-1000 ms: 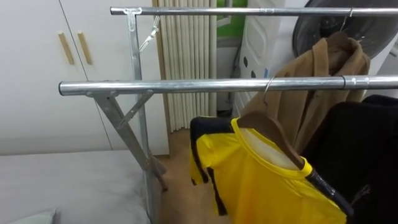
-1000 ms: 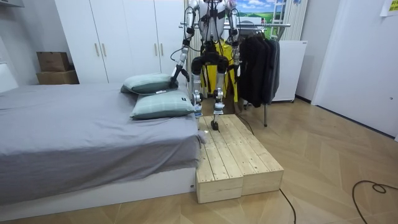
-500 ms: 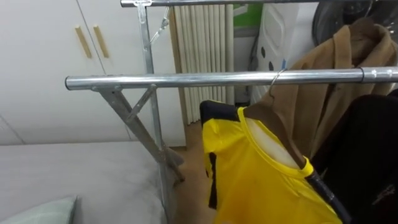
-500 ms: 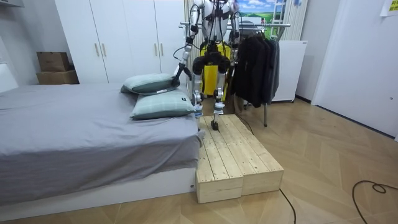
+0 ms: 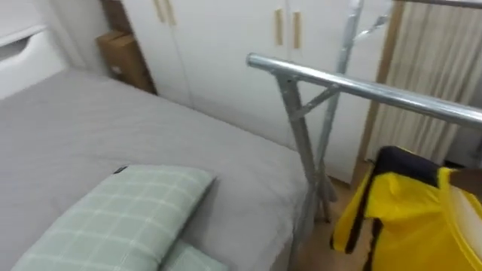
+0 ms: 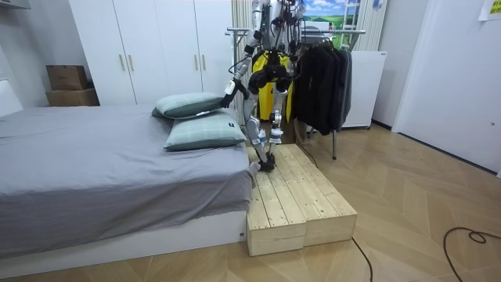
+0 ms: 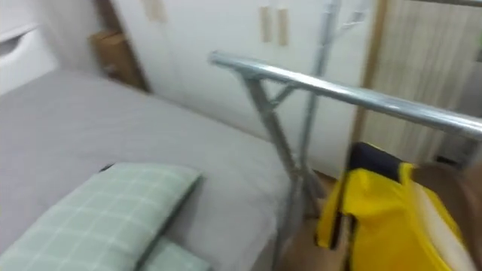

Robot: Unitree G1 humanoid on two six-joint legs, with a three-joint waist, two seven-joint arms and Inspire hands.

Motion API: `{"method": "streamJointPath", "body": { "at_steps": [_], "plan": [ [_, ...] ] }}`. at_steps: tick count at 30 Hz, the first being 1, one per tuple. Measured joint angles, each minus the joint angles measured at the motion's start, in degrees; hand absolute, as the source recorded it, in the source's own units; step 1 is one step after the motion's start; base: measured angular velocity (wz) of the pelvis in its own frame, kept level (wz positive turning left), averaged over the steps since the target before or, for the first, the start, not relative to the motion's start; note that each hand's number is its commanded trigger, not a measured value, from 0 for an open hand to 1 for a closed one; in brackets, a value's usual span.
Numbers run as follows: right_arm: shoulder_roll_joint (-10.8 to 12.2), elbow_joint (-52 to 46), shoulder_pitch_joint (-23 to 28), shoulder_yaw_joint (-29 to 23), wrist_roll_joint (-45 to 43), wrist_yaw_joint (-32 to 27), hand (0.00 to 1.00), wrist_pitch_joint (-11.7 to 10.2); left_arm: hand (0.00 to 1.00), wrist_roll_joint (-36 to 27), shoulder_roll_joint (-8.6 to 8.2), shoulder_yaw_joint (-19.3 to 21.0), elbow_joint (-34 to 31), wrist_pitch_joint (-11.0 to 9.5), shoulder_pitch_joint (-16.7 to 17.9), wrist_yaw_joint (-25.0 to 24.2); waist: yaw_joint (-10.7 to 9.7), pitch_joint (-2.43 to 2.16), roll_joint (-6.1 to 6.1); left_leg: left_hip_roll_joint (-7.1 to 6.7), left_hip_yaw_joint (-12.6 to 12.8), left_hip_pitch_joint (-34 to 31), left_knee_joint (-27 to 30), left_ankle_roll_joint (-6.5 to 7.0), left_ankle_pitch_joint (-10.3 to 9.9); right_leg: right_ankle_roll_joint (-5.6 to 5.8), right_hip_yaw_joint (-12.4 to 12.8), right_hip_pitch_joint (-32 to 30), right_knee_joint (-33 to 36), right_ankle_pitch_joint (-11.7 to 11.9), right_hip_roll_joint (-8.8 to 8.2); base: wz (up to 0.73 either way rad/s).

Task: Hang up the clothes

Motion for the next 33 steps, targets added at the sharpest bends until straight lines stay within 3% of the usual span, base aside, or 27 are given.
{"method": "streamJointPath", "body": {
  "at_steps": [1,3,5,8,11,13,14,16,17,19,20,21,22,23,24,25,27,29,33],
  "plan": [
    [0.2,0.2,0.0,0.1,0.4,0.0,0.00,0.2,0.00,-0.2,0.41,0.5,0.0,0.0,0.0,0.1,0.5,-0.11,-0.77,-0.28,-0.3,-0.1,-1.9,0.10,-0.6,1.34,-1.5,0.0,1.9,-0.2,-1.48,0.90],
    [0.2,0.5,0.2,0.0,0.9,0.2,0.00,0.8,0.00,-0.7,0.67,1.2,0.0,0.0,0.1,0.2,0.8,-0.38,-1.33,-1.16,-2.5,-0.2,-3.5,0.80,0.1,2.60,-1.3,0.5,2.9,0.9,-2.73,0.74],
    [-0.1,0.6,1.2,0.0,1.8,-0.3,0.00,1.4,0.00,-0.6,0.62,1.1,0.1,0.0,0.2,0.6,0.8,-0.66,-1.85,-2.02,-4.4,-0.2,-3.9,1.46,0.8,2.84,-1.4,1.5,2.9,1.5,-3.44,0.71],
    [-0.2,1.0,1.5,-0.3,2.8,-1.1,0.00,2.6,0.00,-0.9,-0.08,1.2,0.3,0.0,0.6,0.7,0.9,-0.86,-1.57,-2.90,-6.9,-0.1,-4.0,2.60,1.1,3.79,-0.9,3.0,2.9,2.9,-4.18,0.47],
    [-0.1,2.2,1.6,-2.0,2.9,-1.1,0.00,3.4,0.00,-1.3,-0.79,3.8,1.0,0.0,0.8,0.4,0.9,-0.89,-1.55,-4.28,-10.1,0.0,-4.0,3.89,1.1,4.59,3.7,4.1,3.0,3.6,-4.92,0.59],
    [-0.1,2.3,2.3,-4.5,2.9,-1.2,0.00,3.9,0.00,-1.5,-1.02,5.6,2.0,0.2,1.2,-0.4,0.5,-0.77,-1.70,-5.82,-14.2,-0.1,-4.1,4.80,1.3,5.09,9.5,5.4,2.9,4.0,-5.25,0.88],
    [-0.1,2.3,2.5,-4.9,2.9,-1.3,0.00,3.9,0.00,-1.6,-1.03,5.8,2.1,0.2,1.4,-0.5,0.5,-0.77,-1.76,-6.16,-15.4,-0.2,-4.1,5.05,1.3,5.21,10.7,5.8,2.9,4.0,-5.19,1.03],
    [-0.1,2.3,2.9,-6.0,3.0,-1.8,0.00,5.0,0.00,-1.6,-1.07,6.5,2.3,0.2,1.9,-0.7,0.6,-0.70,-2.12,-7.85,-20.7,-0.5,-4.0,6.18,1.4,6.21,16.8,7.4,2.8,4.6,-5.13,1.13],
    [0.0,2.2,2.9,-6.2,2.9,-1.9,0.00,5.1,0.00,-1.5,-1.08,6.6,2.3,0.3,2.0,-0.7,0.5,-0.71,-2.21,-8.22,-21.9,-0.6,-3.9,6.47,1.5,6.66,18.7,7.6,2.8,4.9,-5.09,1.12],
    [0.2,2.2,3.0,-7.2,2.5,-2.0,0.00,5.3,0.00,-1.6,-1.01,6.8,2.5,0.4,2.9,-0.8,0.4,-0.73,-2.53,-9.89,-26.9,-1.0,-3.6,7.78,1.8,7.91,23.7,9.1,2.6,5.6,-5.03,1.10],
    [0.2,2.2,3.1,-7.4,2.5,-2.1,0.00,5.4,0.00,-1.5,-1.00,6.7,2.6,0.5,3.2,-0.9,0.6,-0.72,-2.54,-10.22,-28.3,-1.1,-3.4,8.00,1.8,8.01,25.3,9.3,2.6,5.7,-4.94,1.01],
    [0.3,2.3,3.3,-7.8,2.4,-2.4,0.00,5.7,0.00,-1.3,-0.99,6.6,2.8,0.7,3.7,-1.3,0.7,-0.71,-2.55,-10.96,-30.7,-1.1,-3.3,8.42,1.9,7.98,28.6,9.3,2.6,5.8,-4.59,0.97],
    [0.6,2.3,3.4,-7.9,2.3,-2.6,0.00,5.7,0.00,-1.1,-0.92,6.6,2.9,1.1,4.0,-1.6,0.7,-0.75,-2.47,-11.29,-33.2,-1.3,-3.0,8.72,1.9,8.06,32.1,9.4,1.3,5.3,-3.17,0.96],
    [0.8,2.3,3.4,-7.9,2.4,-2.7,0.00,5.7,0.00,-1.1,-0.80,6.7,2.9,1.2,4.0,-1.7,0.6,-0.94,-2.17,-11.42,-34.4,-1.6,-3.0,8.84,2.0,7.89,34.1,9.4,-0.4,4.5,-1.63,1.01],
    [1.3,2.3,3.4,-7.9,2.4,-3.0,0.00,5.7,0.00,-1.1,-0.47,6.7,2.9,1.2,3.8,-1.8,0.4,-0.61,-2.73,-11.80,-36.4,-2.2,-2.8,8.85,2.4,7.23,37.9,9.2,-4.8,4.0,1.84,0.95],
    [1.8,2.5,3.3,-7.9,2.3,-3.3,0.00,5.6,0.00,-1.1,-0.17,6.7,3.0,1.2,3.4,-1.8,0.4,-0.08,-3.68,-12.66,-37.5,-2.6,-2.4,8.81,2.4,6.38,39.5,8.9,-8.6,5.1,3.96,0.86],
    [1.7,3.0,2.9,-7.8,1.6,-4.0,0.00,5.5,0.00,-1.1,-0.97,6.7,3.4,1.2,3.5,-1.8,1.0,-0.24,-3.25,-12.90,-38.3,-3.1,-1.9,8.52,1.8,6.53,38.9,10.0,-9.3,5.0,4.03,0.37],
    [1.8,3.4,2.4,-7.8,1.2,-4.2,0.00,5.2,0.00,-1.1,-1.40,6.7,4.3,1.1,3.4,-1.8,0.9,-0.07,-3.09,-13.25,-38.9,-3.2,-2.0,8.31,1.7,6.54,38.0,10.2,-9.3,4.9,4.19,0.23],
    [2.0,4.7,2.2,-7.7,1.1,-4.3,0.00,4.9,0.00,-1.0,-2.11,6.6,4.7,1.2,3.3,-1.7,1.1,-0.20,-2.65,-12.75,-39.6,-3.1,-2.5,8.24,1.7,6.37,37.9,10.5,-9.2,4.7,4.50,0.12]
  ]
}}
